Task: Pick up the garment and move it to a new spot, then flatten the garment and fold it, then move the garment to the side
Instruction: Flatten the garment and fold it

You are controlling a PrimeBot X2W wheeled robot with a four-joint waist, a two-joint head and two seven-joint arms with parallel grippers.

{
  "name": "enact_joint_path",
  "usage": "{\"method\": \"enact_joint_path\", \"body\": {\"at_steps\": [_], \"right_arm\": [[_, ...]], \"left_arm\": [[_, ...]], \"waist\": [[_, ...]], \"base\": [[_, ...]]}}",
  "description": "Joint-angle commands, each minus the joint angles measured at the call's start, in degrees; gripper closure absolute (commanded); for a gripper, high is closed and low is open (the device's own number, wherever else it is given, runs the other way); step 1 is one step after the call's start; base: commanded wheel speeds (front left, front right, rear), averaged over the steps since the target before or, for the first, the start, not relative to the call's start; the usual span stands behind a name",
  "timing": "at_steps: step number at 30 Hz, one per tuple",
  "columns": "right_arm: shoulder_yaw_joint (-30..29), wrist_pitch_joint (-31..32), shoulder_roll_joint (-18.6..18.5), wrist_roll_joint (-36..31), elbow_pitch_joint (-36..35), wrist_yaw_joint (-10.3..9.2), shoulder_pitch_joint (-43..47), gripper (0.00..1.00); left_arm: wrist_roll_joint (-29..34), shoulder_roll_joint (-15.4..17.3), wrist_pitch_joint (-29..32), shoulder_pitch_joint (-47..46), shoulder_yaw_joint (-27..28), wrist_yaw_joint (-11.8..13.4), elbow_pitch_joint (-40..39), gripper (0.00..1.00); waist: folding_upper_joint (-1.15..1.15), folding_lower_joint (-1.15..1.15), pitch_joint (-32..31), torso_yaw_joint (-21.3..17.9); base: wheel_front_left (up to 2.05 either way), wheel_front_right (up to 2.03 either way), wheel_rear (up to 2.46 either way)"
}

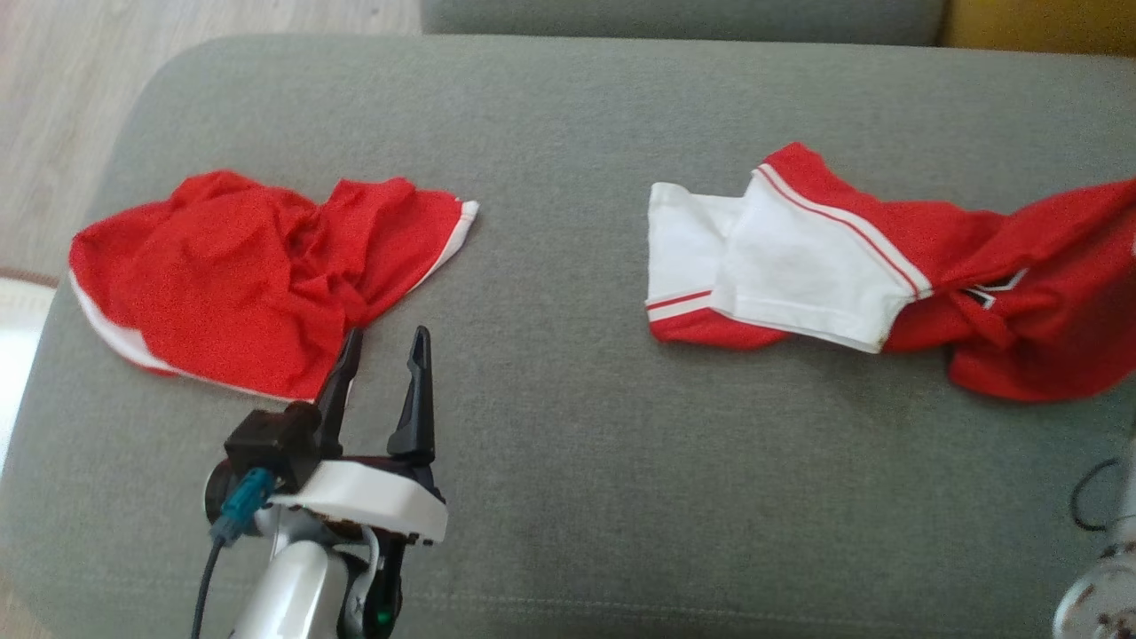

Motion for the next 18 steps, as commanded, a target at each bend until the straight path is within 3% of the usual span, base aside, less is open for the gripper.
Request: {"method": "enact_joint_path", "body": {"at_steps": [1, 9, 18], "right_arm": [[3.2, -0.6, 0.9, 0.9, -1.5, 0.23, -0.6, 0.0], [9.6, 1.6, 3.3, 5.9, -4.7, 0.23, 6.5, 0.0], [21.1, 2.3, 5.6, 14.8, -15.5, 0.23, 17.7, 0.0]], "left_arm": [[0.1, 0.1, -0.7, -2.7, 1.8, 0.2, -1.9, 0.0], [0.0, 0.1, -0.7, -1.7, 2.9, 0.1, -2.8, 0.0], [-0.8, 0.1, -0.7, 0.0, 3.4, 0.5, -3.6, 0.0]], "waist": [[0.0, 0.0, -1.2, -1.3], [0.0, 0.0, -5.5, -5.4], [0.0, 0.0, -7.7, -8.2]], "base": [[0.0, 0.0, 0.0], [0.0, 0.0, 0.0], [0.0, 0.0, 0.0]]}}
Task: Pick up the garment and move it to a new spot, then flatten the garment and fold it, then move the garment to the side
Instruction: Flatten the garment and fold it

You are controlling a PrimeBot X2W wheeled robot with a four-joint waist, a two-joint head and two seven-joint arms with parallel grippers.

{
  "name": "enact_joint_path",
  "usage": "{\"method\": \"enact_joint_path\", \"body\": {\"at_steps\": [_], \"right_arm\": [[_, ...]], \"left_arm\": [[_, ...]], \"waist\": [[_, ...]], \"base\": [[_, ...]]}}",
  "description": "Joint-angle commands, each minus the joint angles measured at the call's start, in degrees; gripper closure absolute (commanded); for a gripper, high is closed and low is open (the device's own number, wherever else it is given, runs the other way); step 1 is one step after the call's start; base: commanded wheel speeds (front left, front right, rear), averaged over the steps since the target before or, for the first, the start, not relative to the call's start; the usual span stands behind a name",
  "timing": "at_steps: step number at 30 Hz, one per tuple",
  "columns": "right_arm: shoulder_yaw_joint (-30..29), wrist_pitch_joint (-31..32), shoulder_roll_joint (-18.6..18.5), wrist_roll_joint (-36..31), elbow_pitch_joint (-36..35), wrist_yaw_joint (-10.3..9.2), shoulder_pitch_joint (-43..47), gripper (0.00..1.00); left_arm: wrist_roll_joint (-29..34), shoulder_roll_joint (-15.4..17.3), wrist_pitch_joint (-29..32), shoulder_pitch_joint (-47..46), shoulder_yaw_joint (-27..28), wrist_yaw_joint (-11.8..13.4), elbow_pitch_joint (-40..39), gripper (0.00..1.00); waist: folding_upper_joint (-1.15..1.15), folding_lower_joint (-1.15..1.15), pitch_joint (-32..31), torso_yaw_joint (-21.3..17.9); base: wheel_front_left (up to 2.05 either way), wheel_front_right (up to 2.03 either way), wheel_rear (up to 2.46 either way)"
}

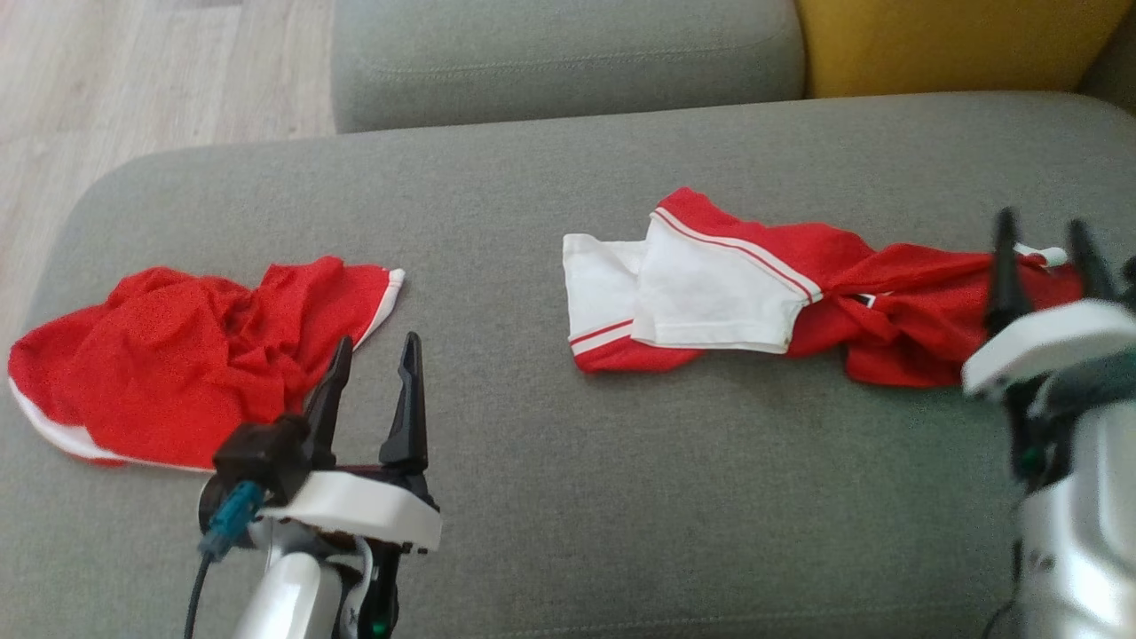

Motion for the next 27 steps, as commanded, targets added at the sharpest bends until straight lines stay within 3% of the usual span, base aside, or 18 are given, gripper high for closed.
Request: {"method": "enact_joint_path", "body": {"at_steps": [1, 8, 14, 21, 27], "right_arm": [[3.1, -1.1, 0.5, 1.2, -3.5, 0.22, -0.3, 0.0], [14.7, -9.9, 0.7, 9.1, -15.6, 0.22, 12.8, 0.0], [19.1, -14.9, 0.7, 11.7, -17.2, 0.22, 19.3, 0.0], [20.4, -15.8, 0.7, 9.3, -16.3, 0.22, 19.4, 0.0], [22.5, -14.4, 0.4, 2.7, -14.8, 0.22, 16.5, 0.0]], "left_arm": [[-0.2, 0.1, -0.7, -1.4, 2.4, 0.3, -2.1, 0.0], [-0.2, 0.1, -0.7, -1.3, 2.6, -0.1, -4.2, 0.0], [0.0, 0.1, -0.7, -0.3, 2.0, -0.5, -5.6, 0.0], [0.1, 0.1, -0.7, 0.1, 0.8, -0.7, -5.4, 0.0], [0.1, 0.1, -0.7, -1.1, -0.5, -0.9, -4.7, 0.0]], "waist": [[0.0, 0.0, -0.4, -0.5], [0.0, 0.0, -0.9, -0.3], [0.0, 0.0, -1.0, 0.4], [0.0, 0.0, -0.2, 2.1], [0.0, 0.0, 2.9, 5.0]], "base": [[0.0, 0.0, 0.0], [0.0, 0.0, 0.0], [0.0, 0.0, 0.0], [0.0, 0.0, 0.0], [0.0, 0.0, 0.0]]}}
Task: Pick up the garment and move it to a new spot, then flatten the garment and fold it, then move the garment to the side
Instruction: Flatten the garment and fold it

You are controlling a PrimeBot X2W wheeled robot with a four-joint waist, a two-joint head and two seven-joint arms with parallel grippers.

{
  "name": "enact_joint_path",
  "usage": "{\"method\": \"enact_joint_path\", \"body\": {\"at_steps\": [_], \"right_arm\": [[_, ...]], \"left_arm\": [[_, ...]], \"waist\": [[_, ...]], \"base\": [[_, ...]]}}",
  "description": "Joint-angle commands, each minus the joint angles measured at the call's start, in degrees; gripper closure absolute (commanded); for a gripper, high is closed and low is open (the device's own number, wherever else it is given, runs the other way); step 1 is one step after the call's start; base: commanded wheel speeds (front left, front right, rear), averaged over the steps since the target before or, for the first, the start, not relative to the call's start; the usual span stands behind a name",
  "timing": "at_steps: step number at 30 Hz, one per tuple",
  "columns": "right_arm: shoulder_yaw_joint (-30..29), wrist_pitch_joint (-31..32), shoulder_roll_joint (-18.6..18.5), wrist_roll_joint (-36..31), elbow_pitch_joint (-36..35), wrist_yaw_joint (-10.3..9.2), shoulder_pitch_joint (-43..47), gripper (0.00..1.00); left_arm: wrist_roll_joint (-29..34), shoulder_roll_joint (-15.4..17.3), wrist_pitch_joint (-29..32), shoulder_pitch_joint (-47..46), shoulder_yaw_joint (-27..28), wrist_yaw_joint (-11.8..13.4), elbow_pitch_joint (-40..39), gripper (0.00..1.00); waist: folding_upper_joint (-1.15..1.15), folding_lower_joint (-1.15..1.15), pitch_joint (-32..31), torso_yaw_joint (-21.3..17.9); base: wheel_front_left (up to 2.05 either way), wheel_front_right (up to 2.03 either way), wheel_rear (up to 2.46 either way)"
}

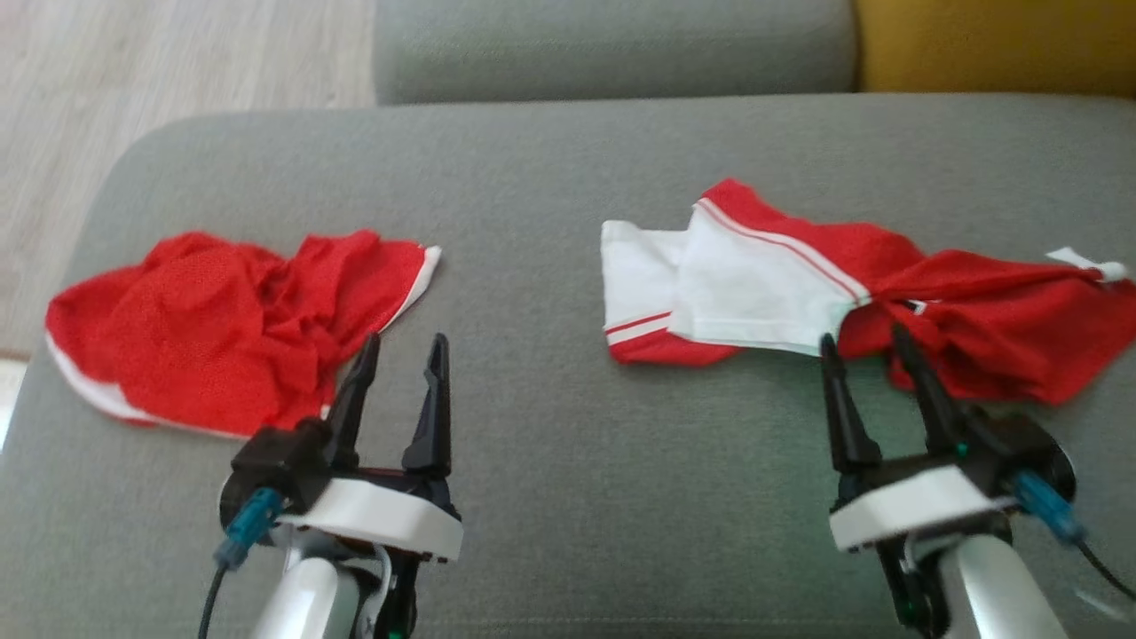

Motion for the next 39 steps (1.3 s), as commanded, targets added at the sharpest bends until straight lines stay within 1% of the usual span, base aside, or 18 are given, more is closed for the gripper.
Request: {"method": "enact_joint_path", "body": {"at_steps": [1, 4, 8, 11, 17, 23, 24, 25, 26, 30, 34, 36, 39], "right_arm": [[1.4, 0.5, -0.6, -1.2, -0.8, 0.22, -3.6, 0.0], [-0.7, 1.9, -0.5, 0.3, 2.8, 0.22, -5.7, 0.0], [-6.0, 3.1, -0.3, 3.4, 7.8, 0.22, -8.3, 0.0], [-7.8, 3.9, -0.2, 5.9, 10.7, 0.22, -9.4, 0.0], [-6.1, 4.3, -0.2, 11.1, 14.6, 0.22, -10.1, 0.0], [-4.5, 3.9, -0.2, 13.8, 16.5, 0.22, -10.9, 0.0], [-3.9, 3.7, -0.2, 14.3, 16.6, 0.22, -11.1, 0.51], [-3.2, 3.4, -0.2, 14.8, 16.5, 0.22, -11.4, 0.98], [-2.5, 3.2, -0.2, 15.2, 16.4, 0.22, -11.5, 1.0], [-0.1, 2.4, -0.2, 16.4, 15.3, 0.22, -12.1, 1.0], [1.0, 1.7, -0.2, 16.4, 12.6, 0.22, -13.0, 1.0], [0.7, 2.0, -0.7, 16.1, 11.0, 0.22, -14.3, 1.0], [-1.5, 3.4, -2.0, 16.2, 8.8, 0.22, -17.4, 1.0]], "left_arm": [[0.1, 0.1, -0.7, -2.5, 1.6, -0.4, -1.5, 0.0], [-0.1, 0.1, -0.7, -3.4, 1.0, -0.3, -1.2, 0.0], [-0.1, 0.1, -0.7, -4.2, 0.3, -0.3, -0.7, 0.0], [-0.1, 0.1, -0.7, -4.4, 0.2, -0.2, -0.5, 0.0], [0.0, 0.1, -0.7, -4.3, 0.3, -0.3, 0.0, 0.0], [0.2, 0.1, -0.7, -4.7, -0.2, -0.3, 0.4, 0.0], [0.3, 0.1, -0.7, -4.8, -0.3, -0.3, 0.4, 0.0], [0.3, 0.1, -0.7, -4.8, -0.3, -0.3, 0.5, 0.0], [0.3, 0.1, -0.7, -4.8, -0.3, -0.2, 0.6, 0.0], [0.4, 0.1, -0.7, -4.2, 0.0, -0.2, 0.8, 0.0], [0.4, 0.1, -0.7, -3.7, 0.0, -0.3, 1.0, 0.0], [0.4, 0.1, -0.7, -3.7, -0.1, -0.4, 1.0, 0.0], [0.3, 0.1, -0.7, -4.1, -0.4, -0.5, 0.9, 0.0]], "waist": [[0.0, 0.0, 1.8, 1.7], [0.0, 0.0, 3.5, 3.6], [0.0, 0.0, 5.2, 5.8], [0.0, 0.0, 5.9, 6.8], [0.0, 0.0, 6.1, 7.1], [0.0, 0.0, 6.0, 6.8], [0.0, 0.0, 5.9, 6.7], [0.0, 0.0, 5.7, 6.6], [0.0, 0.0, 5.6, 6.4], [0.0, 0.0, 4.8, 5.8], [0.0, 0.0, 4.1, 5.5], [0.0, 0.0, 3.9, 5.5], [0.0, 0.0, 4.1, 6.2]], "base": [[0.0, 0.0, 0.0], [0.0, 0.0, 0.0], [0.0, 0.0, 0.0], [0.0, 0.0, 0.0], [0.0, 0.0, 0.0], [0.0, 0.0, 0.0], [0.0, 0.0, 0.0], [0.0, 0.0, 0.0], [0.0, 0.0, 0.0], [0.0, 0.0, 0.0], [0.0, 0.0, 0.0], [0.0, 0.0, 0.0], [0.0, 0.0, 0.0]]}}
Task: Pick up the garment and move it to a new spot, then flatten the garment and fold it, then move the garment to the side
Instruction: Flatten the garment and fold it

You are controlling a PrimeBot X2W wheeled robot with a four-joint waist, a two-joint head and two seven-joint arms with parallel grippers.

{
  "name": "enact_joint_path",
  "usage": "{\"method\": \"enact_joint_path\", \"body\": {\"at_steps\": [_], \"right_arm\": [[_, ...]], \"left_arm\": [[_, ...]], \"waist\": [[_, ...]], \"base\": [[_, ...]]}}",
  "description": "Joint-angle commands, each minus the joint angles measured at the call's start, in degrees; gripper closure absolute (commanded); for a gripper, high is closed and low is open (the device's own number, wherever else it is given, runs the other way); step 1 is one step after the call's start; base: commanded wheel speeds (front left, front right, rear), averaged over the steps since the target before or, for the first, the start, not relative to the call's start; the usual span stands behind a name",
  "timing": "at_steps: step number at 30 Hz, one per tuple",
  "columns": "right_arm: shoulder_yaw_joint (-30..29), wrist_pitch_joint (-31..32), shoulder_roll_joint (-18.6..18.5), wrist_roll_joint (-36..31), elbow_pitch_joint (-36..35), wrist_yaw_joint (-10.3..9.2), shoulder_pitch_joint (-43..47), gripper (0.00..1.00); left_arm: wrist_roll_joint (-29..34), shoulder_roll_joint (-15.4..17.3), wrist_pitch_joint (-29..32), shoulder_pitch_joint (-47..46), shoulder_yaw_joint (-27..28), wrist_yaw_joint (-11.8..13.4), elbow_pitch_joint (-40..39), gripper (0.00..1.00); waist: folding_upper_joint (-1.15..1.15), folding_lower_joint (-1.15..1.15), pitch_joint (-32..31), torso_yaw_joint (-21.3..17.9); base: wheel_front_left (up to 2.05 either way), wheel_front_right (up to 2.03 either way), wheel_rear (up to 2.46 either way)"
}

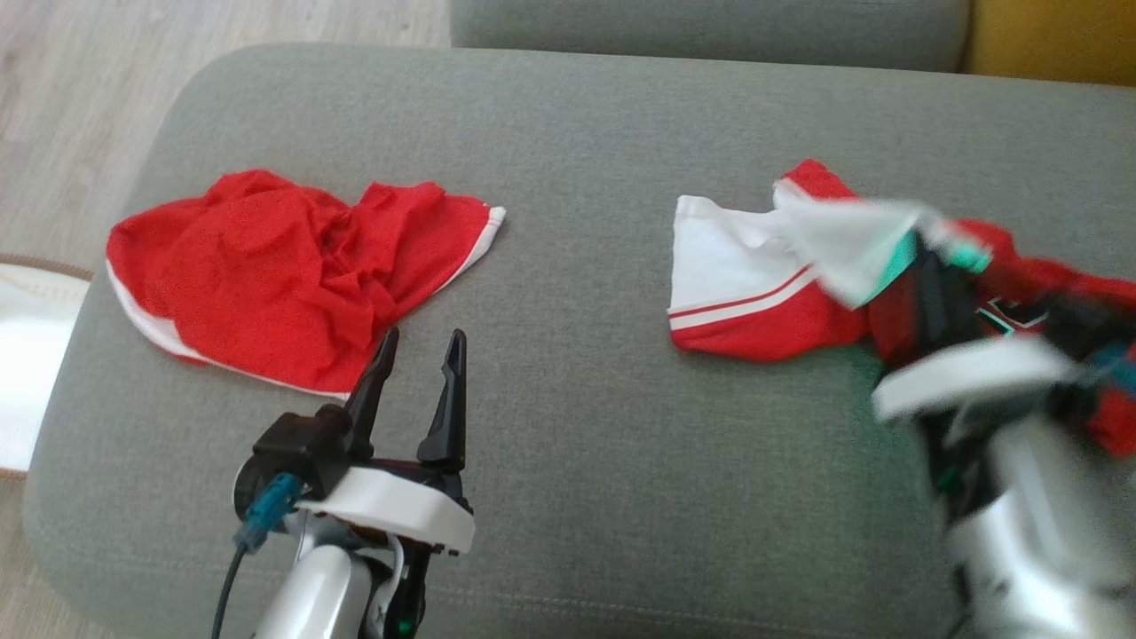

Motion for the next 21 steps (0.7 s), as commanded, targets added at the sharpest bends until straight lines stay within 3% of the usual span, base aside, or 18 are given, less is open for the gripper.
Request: {"method": "enact_joint_path", "body": {"at_steps": [1, 5, 11, 13, 17, 21], "right_arm": [[0.3, 0.6, -1.6, -0.4, -3.2, 0.22, -5.3, 1.0], [-2.5, 3.9, -4.8, -1.4, -4.2, 0.22, -11.7, 1.0], [-12.0, 10.4, -10.0, -5.4, 7.6, 0.22, -25.3, 1.0], [-14.8, 11.5, -11.2, -7.8, 13.6, 0.22, -29.0, 0.0], [-17.2, 11.1, -13.5, -15.1, 23.1, 0.22, -34.5, 0.0], [-17.4, 6.8, -12.3, -17.7, 27.5, 0.22, -36.8, 0.0]], "left_arm": [[0.1, 0.1, -0.7, -2.0, 1.5, 0.0, -2.0, 0.0], [-0.2, 0.1, -0.7, -2.4, 1.2, -0.1, -2.3, 0.0], [-0.8, 0.1, -0.7, -4.0, 0.4, 0.0, -2.5, 0.0], [-0.9, 0.1, -0.7, -4.4, 0.2, 0.1, -2.5, 0.0], [-1.0, 0.1, -0.7, -4.9, -0.1, 0.1, -2.1, 0.0], [-1.0, 0.1, -0.7, -5.1, 0.8, 0.4, -1.9, 0.0]], "waist": [[0.0, 0.0, 0.4, 0.5], [0.0, 0.0, 1.9, 1.8], [0.0, 0.0, 5.5, 4.6], [0.0, 0.0, 6.3, 5.1], [0.0, 0.0, 6.7, 5.5], [0.0, 0.0, 5.7, 4.2]], "base": [[0.0, 0.0, 0.0], [0.0, 0.0, 0.0], [0.0, 0.0, 0.0], [0.0, 0.0, 0.0], [0.0, 0.0, 0.0], [0.0, 0.0, 0.0]]}}
